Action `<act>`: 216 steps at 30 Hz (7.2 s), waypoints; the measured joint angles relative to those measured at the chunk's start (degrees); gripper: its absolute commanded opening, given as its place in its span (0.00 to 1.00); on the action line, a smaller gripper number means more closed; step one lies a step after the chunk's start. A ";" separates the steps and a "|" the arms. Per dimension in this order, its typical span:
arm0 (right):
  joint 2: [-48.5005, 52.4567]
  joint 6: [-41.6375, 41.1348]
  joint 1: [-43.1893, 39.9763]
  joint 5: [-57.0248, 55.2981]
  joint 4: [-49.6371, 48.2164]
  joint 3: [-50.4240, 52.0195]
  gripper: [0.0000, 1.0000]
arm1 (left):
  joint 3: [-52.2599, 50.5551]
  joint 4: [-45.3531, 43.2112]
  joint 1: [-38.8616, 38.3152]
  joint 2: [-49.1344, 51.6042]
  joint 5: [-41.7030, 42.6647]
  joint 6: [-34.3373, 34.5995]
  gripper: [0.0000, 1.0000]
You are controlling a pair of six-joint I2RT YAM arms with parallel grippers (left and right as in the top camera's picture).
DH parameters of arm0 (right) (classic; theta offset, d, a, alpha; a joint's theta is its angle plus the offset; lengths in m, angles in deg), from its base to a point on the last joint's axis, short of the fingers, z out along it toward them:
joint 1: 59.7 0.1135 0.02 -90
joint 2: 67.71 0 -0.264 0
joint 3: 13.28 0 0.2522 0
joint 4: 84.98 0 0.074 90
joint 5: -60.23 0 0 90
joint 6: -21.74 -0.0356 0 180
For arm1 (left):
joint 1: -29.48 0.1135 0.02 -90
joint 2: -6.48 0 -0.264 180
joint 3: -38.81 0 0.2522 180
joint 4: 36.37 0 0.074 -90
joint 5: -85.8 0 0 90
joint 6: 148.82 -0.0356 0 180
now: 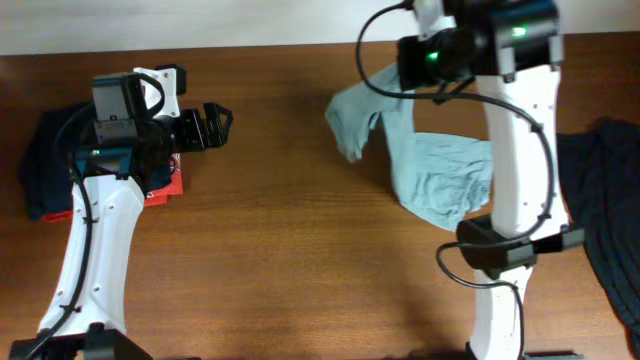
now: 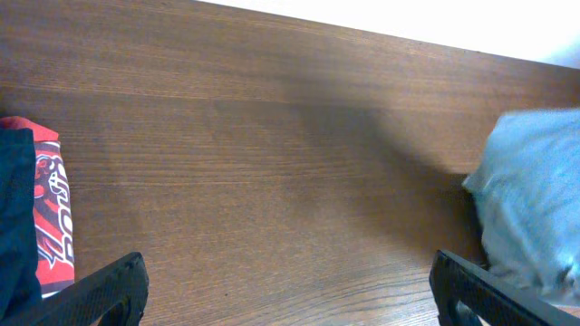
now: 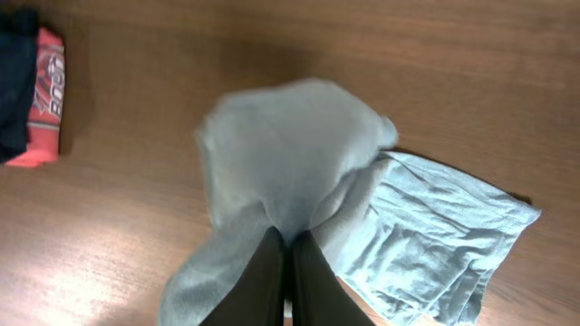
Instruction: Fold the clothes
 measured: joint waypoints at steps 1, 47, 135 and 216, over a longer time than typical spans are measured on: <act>1.46 -0.04 1.42 -0.02 0.00 0.00 0.04 | 0.00 0.00 0.00 0.00 0.00 0.00 0.99; -22.56 -10.45 -24.22 -4.04 -10.21 67.54 0.85 | 0.20 2.14 6.14 0.02 0.02 0.00 0.99; -23.69 -10.49 -20.85 -2.14 -6.54 20.90 0.04 | 0.68 2.58 -35.32 17.03 -14.29 -6.36 0.99; -21.49 -3.50 -26.40 -1.92 -1.33 20.90 0.04 | 28.48 36.83 -27.17 12.52 -34.01 -12.52 0.74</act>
